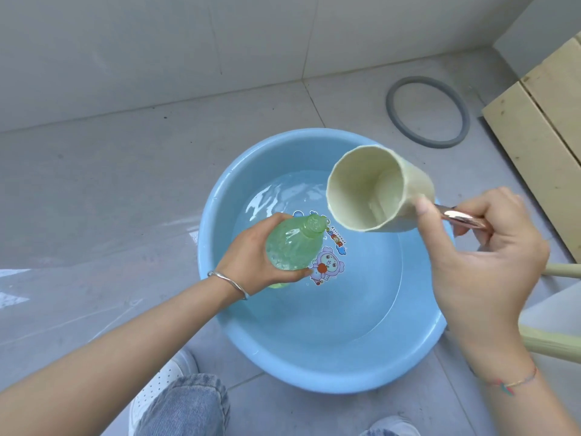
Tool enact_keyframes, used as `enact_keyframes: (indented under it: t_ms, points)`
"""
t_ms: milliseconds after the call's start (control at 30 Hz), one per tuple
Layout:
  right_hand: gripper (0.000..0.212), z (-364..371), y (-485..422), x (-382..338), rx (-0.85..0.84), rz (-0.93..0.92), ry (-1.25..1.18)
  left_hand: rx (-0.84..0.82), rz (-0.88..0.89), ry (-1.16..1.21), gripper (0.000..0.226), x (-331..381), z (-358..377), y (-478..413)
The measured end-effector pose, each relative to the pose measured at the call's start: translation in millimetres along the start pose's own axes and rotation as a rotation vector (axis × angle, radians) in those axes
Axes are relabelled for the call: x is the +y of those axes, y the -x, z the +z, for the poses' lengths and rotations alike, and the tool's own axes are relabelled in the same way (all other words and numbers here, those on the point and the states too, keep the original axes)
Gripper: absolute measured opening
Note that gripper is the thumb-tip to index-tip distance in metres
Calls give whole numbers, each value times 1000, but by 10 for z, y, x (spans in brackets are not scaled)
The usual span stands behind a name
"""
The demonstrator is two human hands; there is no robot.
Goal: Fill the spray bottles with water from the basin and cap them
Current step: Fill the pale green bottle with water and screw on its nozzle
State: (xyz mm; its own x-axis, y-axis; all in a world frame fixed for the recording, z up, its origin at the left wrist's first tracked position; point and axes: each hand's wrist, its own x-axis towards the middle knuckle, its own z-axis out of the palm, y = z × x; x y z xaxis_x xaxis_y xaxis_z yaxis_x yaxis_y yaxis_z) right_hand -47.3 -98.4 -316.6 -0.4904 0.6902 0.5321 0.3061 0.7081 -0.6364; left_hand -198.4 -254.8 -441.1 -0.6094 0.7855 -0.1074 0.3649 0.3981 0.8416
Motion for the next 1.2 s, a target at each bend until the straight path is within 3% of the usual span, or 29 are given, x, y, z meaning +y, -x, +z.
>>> enact_keyframes:
  t_ms: [133, 267, 467, 600, 733, 900, 1200]
  points:
    - [39, -38, 11, 130, 170, 631, -552, 58, 2, 38, 67, 139, -97, -18]
    - [40, -176, 49, 182, 177, 881, -713, 71, 15, 79, 70, 402, -215, -77]
    - [23, -526, -12, -46, 206, 906, -797, 69, 39, 175, 69, 848, -324, -74]
    - [32, -863, -114, -373, 227, 857, -840, 58, 90, 191, 70, 1242, -465, -47]
    - [25, -1259, -216, -685, 211, 774, -875, 76, 161, 146, 66, 1729, -647, 34]
    - [37, -1869, -340, -946, 227, 669, -847, 63, 243, 123, 67, 2339, -764, 160]
    - [27, -2867, -308, -587, 476, 670, -673, -2, 368, 63, 90, 3249, -516, 384]
